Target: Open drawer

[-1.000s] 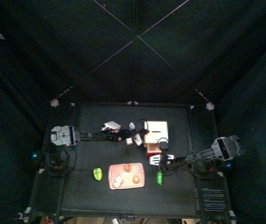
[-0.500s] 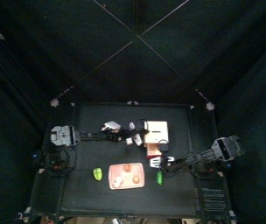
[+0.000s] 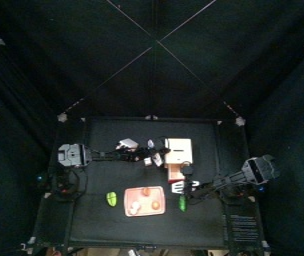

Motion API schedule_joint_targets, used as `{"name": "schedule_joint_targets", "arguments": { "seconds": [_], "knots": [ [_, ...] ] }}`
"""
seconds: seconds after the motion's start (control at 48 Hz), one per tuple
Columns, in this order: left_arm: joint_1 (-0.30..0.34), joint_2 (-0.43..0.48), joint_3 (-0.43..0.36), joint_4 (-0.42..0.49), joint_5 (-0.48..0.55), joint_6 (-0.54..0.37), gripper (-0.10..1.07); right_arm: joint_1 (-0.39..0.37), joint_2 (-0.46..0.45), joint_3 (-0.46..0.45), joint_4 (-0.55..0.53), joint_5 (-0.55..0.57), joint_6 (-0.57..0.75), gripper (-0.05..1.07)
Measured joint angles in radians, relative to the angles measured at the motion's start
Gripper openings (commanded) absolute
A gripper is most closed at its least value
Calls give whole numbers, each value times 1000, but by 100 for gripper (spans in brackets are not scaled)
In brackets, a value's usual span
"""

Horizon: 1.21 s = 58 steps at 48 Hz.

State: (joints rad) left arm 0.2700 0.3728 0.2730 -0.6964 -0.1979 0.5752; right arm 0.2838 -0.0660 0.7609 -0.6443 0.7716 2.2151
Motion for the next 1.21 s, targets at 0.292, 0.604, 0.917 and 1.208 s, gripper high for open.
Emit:
{"name": "schedule_joint_targets", "arguments": {
  "seconds": [0.292,0.604,0.917,1.208],
  "knots": [
    [-2,0,0,0,0,0,32,6,0,0,-3,0,-2,37],
    [0,-2,-2,0,0,0,32,11,2,0,-18,0,-2,57],
    [0,0,-2,0,0,0,32,26,2,0,-18,-12,-5,81],
    [0,0,-2,0,0,2,32,29,0,0,-9,-46,-5,83]
  ]
}}
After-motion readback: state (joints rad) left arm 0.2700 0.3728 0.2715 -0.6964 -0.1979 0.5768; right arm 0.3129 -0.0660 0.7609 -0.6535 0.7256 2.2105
